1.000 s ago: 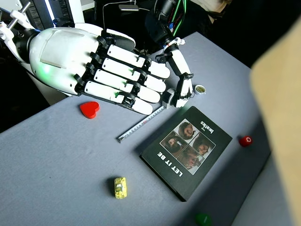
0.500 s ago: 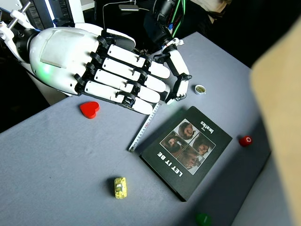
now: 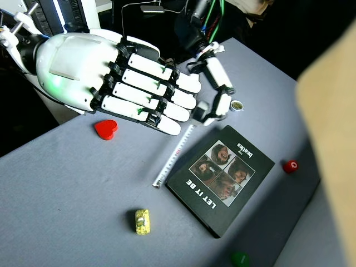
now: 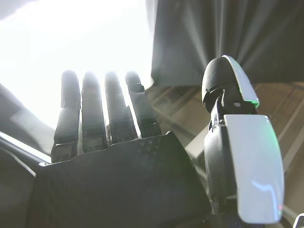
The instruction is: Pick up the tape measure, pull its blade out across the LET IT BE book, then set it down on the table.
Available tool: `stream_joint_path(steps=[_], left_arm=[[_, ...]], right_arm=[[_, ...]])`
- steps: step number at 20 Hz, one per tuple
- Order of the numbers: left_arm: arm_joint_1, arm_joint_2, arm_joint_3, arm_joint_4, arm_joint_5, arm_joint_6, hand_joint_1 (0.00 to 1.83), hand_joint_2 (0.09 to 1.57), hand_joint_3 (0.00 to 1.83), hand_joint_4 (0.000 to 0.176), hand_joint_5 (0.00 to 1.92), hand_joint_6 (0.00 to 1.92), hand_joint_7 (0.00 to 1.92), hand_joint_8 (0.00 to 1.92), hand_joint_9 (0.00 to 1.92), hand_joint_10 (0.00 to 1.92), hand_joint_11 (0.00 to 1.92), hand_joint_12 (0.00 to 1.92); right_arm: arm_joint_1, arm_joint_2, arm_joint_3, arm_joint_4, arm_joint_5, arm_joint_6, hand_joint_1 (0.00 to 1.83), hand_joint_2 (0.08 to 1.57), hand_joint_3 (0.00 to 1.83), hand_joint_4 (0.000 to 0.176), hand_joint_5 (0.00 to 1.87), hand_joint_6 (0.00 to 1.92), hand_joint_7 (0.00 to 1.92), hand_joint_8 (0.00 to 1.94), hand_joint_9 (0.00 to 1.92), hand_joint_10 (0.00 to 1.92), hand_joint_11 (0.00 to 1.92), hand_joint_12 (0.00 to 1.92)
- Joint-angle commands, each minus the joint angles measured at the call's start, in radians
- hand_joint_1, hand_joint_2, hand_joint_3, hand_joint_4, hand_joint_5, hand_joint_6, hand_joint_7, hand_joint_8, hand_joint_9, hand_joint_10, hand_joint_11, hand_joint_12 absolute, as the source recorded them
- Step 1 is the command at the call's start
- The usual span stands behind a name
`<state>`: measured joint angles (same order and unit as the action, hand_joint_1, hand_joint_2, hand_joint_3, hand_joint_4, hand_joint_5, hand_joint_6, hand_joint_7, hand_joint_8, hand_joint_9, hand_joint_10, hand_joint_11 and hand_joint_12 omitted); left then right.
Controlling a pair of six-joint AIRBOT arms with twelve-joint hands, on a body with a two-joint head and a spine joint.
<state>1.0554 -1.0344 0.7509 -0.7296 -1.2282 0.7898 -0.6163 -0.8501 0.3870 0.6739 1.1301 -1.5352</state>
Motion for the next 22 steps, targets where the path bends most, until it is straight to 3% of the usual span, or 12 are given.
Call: stream_joint_path(steps=[1,4,6,9,10,11,12,14,17,19,21,22], left_arm=[[-0.024,0.016,0.008,0.062,-0.069,-0.008,1.38,1.09,0.0,0.0,1.05,0.7,1.03,0.94,0.89,1.22,0.79,0.98],[-0.065,0.04,0.032,0.065,-0.043,-0.008,1.38,1.09,0.0,0.0,1.03,0.73,1.03,0.93,0.9,1.22,0.8,0.98],[-0.094,0.057,0.054,0.088,0.004,-0.01,1.38,1.1,0.0,0.0,1.03,0.77,0.99,0.95,0.92,1.22,0.81,0.99],[-0.148,0.071,0.095,0.14,0.084,-0.015,1.38,1.1,0.0,0.0,1.03,0.78,1.0,0.93,0.91,1.22,0.81,1.02],[-0.161,0.077,0.108,0.158,0.1,-0.021,1.38,1.1,0.0,0.0,1.03,0.78,1.0,0.93,0.91,1.22,0.81,1.02],[-0.171,0.088,0.116,0.167,0.106,-0.025,1.38,1.1,0.0,0.0,1.05,0.77,0.99,0.94,0.9,1.23,0.82,1.03],[-0.18,0.102,0.128,0.175,0.112,-0.039,1.38,1.1,0.0,0.0,1.05,0.76,0.99,0.93,0.91,1.22,0.82,1.03],[-0.195,0.119,0.145,0.196,0.125,-0.047,1.38,1.1,0.0,0.0,1.05,0.75,1.0,0.94,0.91,1.23,0.82,1.03],[-0.196,0.136,0.162,0.224,0.133,-0.072,1.38,1.1,0.0,0.0,1.05,0.75,1.0,0.94,0.91,1.23,0.81,1.03],[-0.186,0.145,0.169,0.24,0.121,-0.088,1.38,1.1,0.0,0.0,1.05,0.75,1.0,0.94,0.91,1.22,0.81,1.03],[-0.185,0.152,0.172,0.243,0.11,-0.088,1.38,1.1,0.0,0.0,1.04,0.75,1.0,0.94,0.91,1.22,0.81,1.03],[-0.186,0.157,0.177,0.259,0.104,-0.106,1.38,1.1,0.0,0.0,1.04,0.75,1.0,0.94,0.91,1.22,0.81,1.03]], right_arm=[[0.022,0.002,-0.002,-0.074,0.069,-0.02,0.15,1.17,0.0,0.0,0.12,0.0,0.16,0.0,0.14,0.0,0.0,0.56],[0.058,0.007,0.008,-0.072,0.016,-0.065,0.2,1.16,0.0,0.0,0.12,0.0,0.16,0.0,0.13,0.0,0.0,0.56],[0.141,0.005,0.021,0.058,-0.052,-0.208,0.39,1.13,0.0,0.0,0.11,0.0,0.16,0.0,0.13,0.0,0.0,0.56],[0.249,-0.017,0.084,0.125,-0.158,-0.314,0.66,1.1,0.0,0.0,0.14,0.02,0.17,0.0,0.15,0.01,0.0,0.56],[0.291,-0.033,0.105,0.194,-0.191,-0.386,0.66,1.1,0.0,0.0,0.14,0.02,0.17,0.0,0.15,0.01,0.0,0.56],[0.333,-0.048,0.125,0.276,-0.229,-0.454,0.8,1.09,0.0,0.0,0.27,0.02,0.29,0.01,0.25,0.02,0.0,0.78],[0.351,-0.059,0.157,0.277,-0.294,-0.487,0.83,1.1,0.0,0.0,0.31,0.02,0.36,0.01,0.31,0.02,0.0,0.93],[0.376,-0.08,0.2,0.292,-0.364,-0.512,0.92,1.11,0.0,0.0,0.41,0.02,0.52,0.01,0.47,0.04,0.0,1.2],[0.397,-0.096,0.249,0.319,-0.407,-0.509,0.98,1.09,0.0,0.0,0.54,0.02,0.64,0.01,0.6,0.03,0.15,1.22],[0.397,-0.099,0.271,0.31,-0.43,-0.456,1.04,1.1,0.0,0.0,0.59,0.03,0.69,0.02,0.65,0.05,0.14,1.21],[0.395,-0.106,0.293,0.255,-0.456,-0.403,1.07,1.1,0.0,0.0,0.62,0.02,0.73,0.01,0.7,0.06,0.28,1.45],[0.404,-0.114,0.311,0.243,-0.465,-0.374,1.09,1.11,0.0,0.0,0.62,0.02,0.74,0.01,0.71,0.06,0.27,1.48]])
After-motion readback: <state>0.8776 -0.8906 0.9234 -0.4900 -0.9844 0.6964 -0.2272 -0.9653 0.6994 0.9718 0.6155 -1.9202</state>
